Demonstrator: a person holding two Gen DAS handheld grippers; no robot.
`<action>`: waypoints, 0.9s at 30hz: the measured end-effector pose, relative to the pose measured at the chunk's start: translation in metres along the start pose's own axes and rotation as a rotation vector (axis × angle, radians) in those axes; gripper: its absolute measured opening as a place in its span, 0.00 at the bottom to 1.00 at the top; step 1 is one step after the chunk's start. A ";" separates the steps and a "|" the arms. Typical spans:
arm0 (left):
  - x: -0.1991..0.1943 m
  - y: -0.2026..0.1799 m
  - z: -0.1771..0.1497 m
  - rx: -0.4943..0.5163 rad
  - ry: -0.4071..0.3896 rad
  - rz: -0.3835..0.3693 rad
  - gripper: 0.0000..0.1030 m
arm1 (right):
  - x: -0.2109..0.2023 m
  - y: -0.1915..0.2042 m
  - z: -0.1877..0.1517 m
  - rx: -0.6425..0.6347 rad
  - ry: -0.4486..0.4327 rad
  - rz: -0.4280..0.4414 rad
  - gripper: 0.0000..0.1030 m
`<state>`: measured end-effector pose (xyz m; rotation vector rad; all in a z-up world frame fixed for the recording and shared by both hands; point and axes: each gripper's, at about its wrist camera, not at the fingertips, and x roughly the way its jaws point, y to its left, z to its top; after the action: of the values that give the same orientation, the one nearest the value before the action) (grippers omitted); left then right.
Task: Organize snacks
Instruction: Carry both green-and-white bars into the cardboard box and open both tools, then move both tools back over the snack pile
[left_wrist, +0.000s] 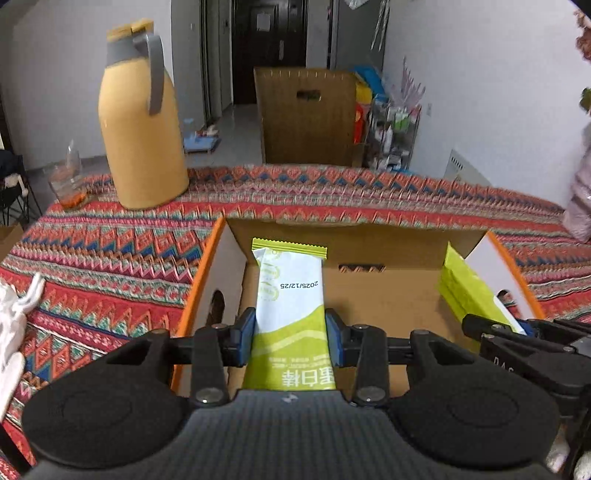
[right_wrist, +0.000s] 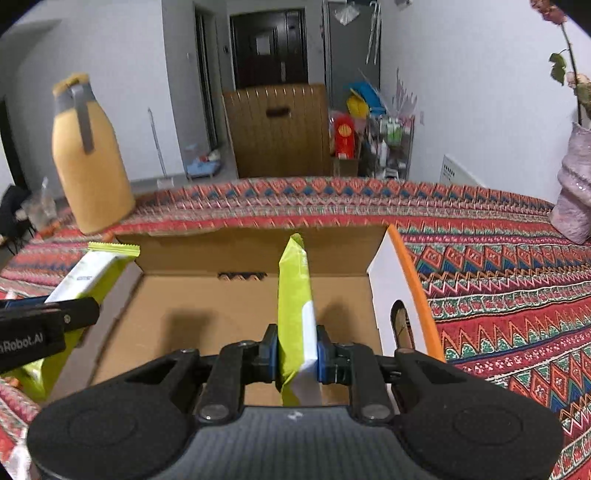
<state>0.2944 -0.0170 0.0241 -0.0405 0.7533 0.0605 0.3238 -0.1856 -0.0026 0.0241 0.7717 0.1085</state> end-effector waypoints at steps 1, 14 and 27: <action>0.006 0.000 -0.001 -0.001 0.013 0.002 0.38 | 0.004 0.000 -0.001 -0.003 0.011 -0.004 0.18; 0.000 0.001 -0.006 0.020 -0.030 -0.019 0.78 | 0.001 -0.006 -0.011 -0.004 0.003 -0.007 0.60; -0.050 0.013 -0.018 -0.004 -0.134 -0.038 1.00 | -0.045 -0.012 -0.026 -0.005 -0.073 -0.006 1.00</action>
<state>0.2450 -0.0075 0.0446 -0.0537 0.6181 0.0282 0.2746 -0.2031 0.0090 0.0212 0.6983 0.1032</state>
